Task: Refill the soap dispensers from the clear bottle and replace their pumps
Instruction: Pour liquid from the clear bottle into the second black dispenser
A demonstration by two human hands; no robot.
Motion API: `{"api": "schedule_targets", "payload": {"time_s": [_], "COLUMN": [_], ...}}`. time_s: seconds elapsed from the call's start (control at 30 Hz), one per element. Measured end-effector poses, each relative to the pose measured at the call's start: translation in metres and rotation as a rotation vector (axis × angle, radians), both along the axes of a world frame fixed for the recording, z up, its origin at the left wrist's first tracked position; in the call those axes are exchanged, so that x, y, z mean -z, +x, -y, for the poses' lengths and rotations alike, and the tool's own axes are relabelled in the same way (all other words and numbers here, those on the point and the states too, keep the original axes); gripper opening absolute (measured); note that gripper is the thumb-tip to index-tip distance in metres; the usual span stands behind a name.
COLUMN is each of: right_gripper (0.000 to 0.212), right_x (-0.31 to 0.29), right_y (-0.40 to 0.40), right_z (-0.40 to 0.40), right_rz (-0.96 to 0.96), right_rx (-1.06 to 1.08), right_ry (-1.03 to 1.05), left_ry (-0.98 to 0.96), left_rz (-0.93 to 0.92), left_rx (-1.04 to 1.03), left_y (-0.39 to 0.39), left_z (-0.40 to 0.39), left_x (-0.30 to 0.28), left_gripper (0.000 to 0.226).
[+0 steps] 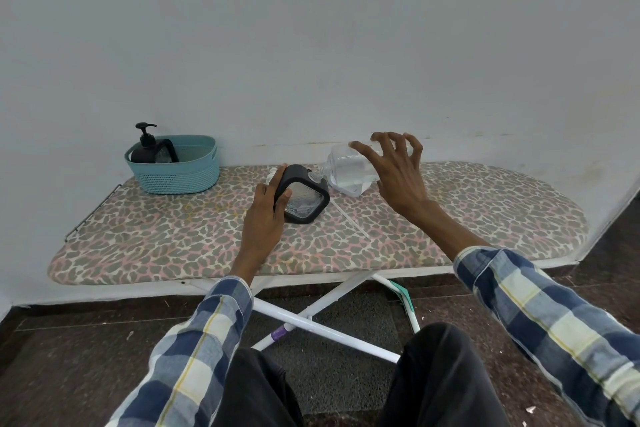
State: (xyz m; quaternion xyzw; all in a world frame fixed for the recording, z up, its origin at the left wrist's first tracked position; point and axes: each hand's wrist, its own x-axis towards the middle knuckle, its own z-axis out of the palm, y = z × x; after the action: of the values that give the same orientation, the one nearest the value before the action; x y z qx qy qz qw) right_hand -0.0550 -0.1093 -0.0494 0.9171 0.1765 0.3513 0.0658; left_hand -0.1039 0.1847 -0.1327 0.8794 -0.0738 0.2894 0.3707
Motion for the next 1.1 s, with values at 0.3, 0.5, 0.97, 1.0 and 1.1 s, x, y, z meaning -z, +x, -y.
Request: {"api": "schedule_targets", "payload": {"time_s": [0.3,0.5,0.97,1.0,1.1], "right_gripper": [0.115,0.116,0.112,0.114,0.117], "right_x": [0.000,-0.001,0.007,0.010,0.019], "right_y": [0.000,0.001,-0.002,-0.003,-0.009], "right_z": [0.000,0.001,0.001,0.001,-0.002], "right_rz": [0.004,0.013,0.005,0.001,-0.041], "right_rx": [-0.008,-0.014,-0.018,-0.019,-0.019], "right_ry": [0.001,0.002,0.077,0.100,0.189], "left_ry": [0.000,0.003,-0.004,-0.002,-0.009], "left_rz": [-0.007,-0.001,-0.002,0.002,-0.003], "left_rx": [0.000,-0.008,-0.002,0.001,0.003], "left_y": [0.000,0.002,0.001,0.001,0.000], "left_z": [0.001,0.000,0.000,0.000,-0.001], "left_x": [-0.001,0.001,0.001,0.001,0.002], "left_gripper": [0.055,0.055,0.055,0.055,0.055]}}
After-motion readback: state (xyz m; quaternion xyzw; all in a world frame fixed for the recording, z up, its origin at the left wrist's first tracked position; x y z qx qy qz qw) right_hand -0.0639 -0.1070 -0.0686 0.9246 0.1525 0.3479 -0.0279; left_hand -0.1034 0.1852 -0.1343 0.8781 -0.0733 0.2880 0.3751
